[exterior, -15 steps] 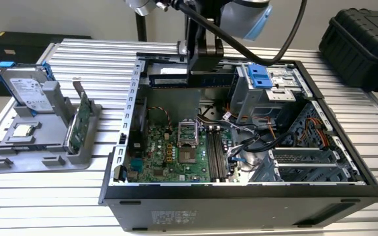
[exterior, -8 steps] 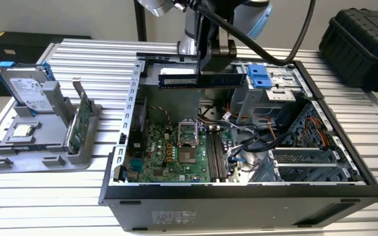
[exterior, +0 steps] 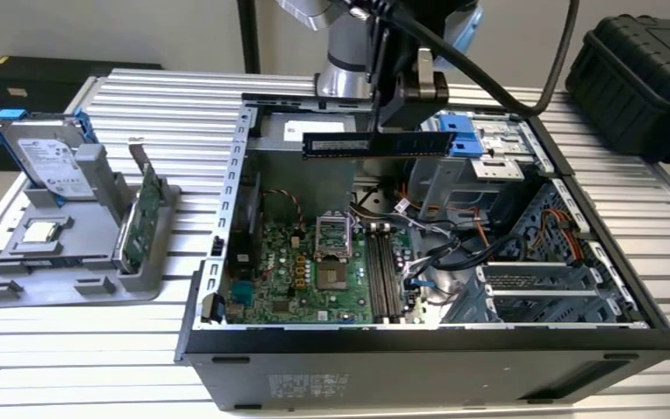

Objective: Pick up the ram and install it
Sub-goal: 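Pick up the ram and move it above insertion slot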

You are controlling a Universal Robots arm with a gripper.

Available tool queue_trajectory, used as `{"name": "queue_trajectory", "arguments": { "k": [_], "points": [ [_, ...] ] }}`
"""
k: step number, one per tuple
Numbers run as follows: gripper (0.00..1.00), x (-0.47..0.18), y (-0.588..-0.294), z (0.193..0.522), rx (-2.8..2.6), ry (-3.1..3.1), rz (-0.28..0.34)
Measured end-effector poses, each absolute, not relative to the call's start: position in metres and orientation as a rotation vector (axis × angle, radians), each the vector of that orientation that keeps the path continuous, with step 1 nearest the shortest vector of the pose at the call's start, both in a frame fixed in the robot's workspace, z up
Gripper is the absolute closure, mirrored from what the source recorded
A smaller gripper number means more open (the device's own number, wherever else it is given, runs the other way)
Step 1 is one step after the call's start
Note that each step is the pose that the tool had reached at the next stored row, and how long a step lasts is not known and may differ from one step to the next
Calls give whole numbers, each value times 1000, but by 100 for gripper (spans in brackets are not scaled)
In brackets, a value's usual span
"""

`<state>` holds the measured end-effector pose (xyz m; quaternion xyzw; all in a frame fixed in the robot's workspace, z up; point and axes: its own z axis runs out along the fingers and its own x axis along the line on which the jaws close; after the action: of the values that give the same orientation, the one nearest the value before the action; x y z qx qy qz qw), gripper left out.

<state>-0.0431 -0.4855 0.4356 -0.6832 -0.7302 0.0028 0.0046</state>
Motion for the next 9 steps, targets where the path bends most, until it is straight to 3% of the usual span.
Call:
{"name": "queue_trajectory", "arguments": {
  "k": [9],
  "points": [
    [100,-24,-486,436,-2143,-2284,9]
  ]
}}
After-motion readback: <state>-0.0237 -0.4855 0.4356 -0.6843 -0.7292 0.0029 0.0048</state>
